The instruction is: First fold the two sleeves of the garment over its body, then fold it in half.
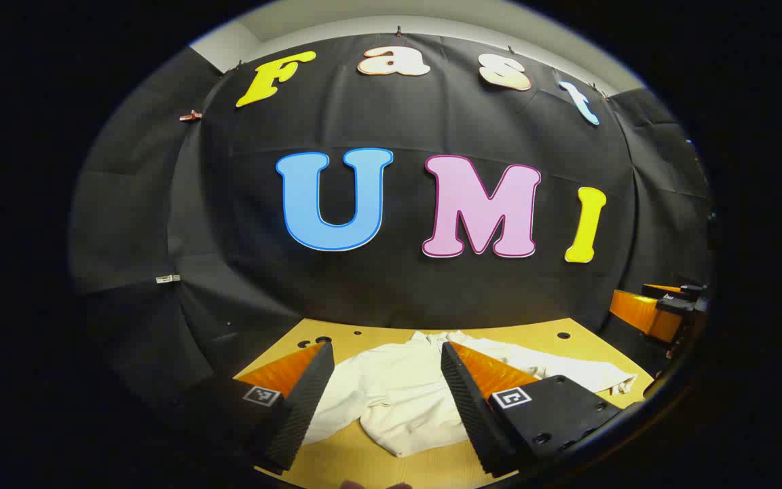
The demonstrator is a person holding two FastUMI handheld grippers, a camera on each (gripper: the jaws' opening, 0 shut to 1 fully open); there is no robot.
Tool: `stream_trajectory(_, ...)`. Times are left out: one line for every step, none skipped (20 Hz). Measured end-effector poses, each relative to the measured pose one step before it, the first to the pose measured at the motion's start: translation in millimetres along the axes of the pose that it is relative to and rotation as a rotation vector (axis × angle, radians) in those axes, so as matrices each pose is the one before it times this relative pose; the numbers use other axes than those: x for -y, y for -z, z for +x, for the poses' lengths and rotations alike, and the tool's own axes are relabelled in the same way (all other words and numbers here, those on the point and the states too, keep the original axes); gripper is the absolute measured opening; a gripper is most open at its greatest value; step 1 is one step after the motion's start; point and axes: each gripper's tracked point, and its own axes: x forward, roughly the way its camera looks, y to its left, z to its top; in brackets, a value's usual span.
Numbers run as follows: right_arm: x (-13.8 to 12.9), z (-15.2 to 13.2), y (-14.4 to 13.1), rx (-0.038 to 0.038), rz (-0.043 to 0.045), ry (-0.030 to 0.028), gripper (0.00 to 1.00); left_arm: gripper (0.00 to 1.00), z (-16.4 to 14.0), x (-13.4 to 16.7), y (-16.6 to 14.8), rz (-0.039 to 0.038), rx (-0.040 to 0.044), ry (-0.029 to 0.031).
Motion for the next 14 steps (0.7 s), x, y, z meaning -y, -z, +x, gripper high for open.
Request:
stream_trajectory(0.93, 1.13, -0.01, -0.0003, 0.00093, -0.00069, 0.97, 0.97, 2.16, 0.68, 3.47, -0.00629, -0.01076, -0.00056)
stream_trajectory(0.6, 0.62, -0.23, 0.00036, -0.00008, 0.00007, 0.97, 0.97, 1.58, -0.56, 1.89, -0.00637, -0.00987, 0.00022)
stream_trajectory(1.32, 0.46, -0.03, -0.00006, 0.00027, 0.00045, 0.97, 0.97, 0.81, 0.36, 2.27, -0.00729, -0.00617, 0.00051)
stream_trajectory(1.66, 0.14, -0.37, 0.00175, 0.00158, 0.0021, 0.97, 0.97, 0.45, -0.48, 0.12, -0.00449, -0.0039, -0.00108)
stream_trajectory(2.34, 0.14, 0.24, 0.00102, 0.00201, 0.00411, 0.97, 0.97, 0.59, 0.6, 1.08, -0.00096, -0.00172, 0.00159)
stream_trajectory(1.01, 0.46, 0.37, -0.00161, 0.00291, 0.00247, 0.97, 0.97, 0.3, 0.33, -0.49, 0.00293, 0.00023, 0.00117)
stream_trajectory(1.52, 0.15, 0.8, -0.00363, 0.00379, 0.00353, 0.97, 0.98, -0.28, 0.75, -1.81, 0.00562, 0.00225, 0.00034)
stream_trajectory(1.46, 0.85, 2.13, -0.00474, 0.0042, 0.00363, 0.97, 0.98, 0.5, 0.82, 0.6, 0.00309, 0.00075, 0.00346)
stream_trajectory(1.09, 0.18, 0.5, -0.0039, 0.00385, 0.00342, 0.97, 0.97, 0.31, 1.6, -0.9, 0.00225, -0.0005, 0.00296)
stream_trajectory(-0.56, 0.56, 0.94, -0.00142, 0.00255, -0.00268, 0.97, 0.97, -0.37, 0.82, 0.59, 0.00206, -0.0003, 0.00189)
stream_trajectory(-0.23, 0.83, 0.43, -0.00171, -0.00122, -0.001, 0.97, 0.97, 0.12, 0.7, -0.57, 0.00249, -0.0008, 0.00107)
stream_trajectory(-0.65, -0.19, 0.91, -0.00257, -0.00147, -0.00084, 0.97, 0.97, -0.51, 0.75, 1.75, 0.00293, -0.0003, 0.00056)
stream_trajectory(-0.15, 0.8, 1.69, -0.0044, -0.00047, -0.0025, 0.97, 0.97, 0.31, -0.11, 0.26, 0.00279, -0.00086, -0.00079)
stream_trajectory(-0.7, 0.12, 2.17, -0.00571, 0.00156, -0.00387, 0.97, 0.97, 1.07, 0.11, 0.53, 0.0024, -0.00352, -0.00194)
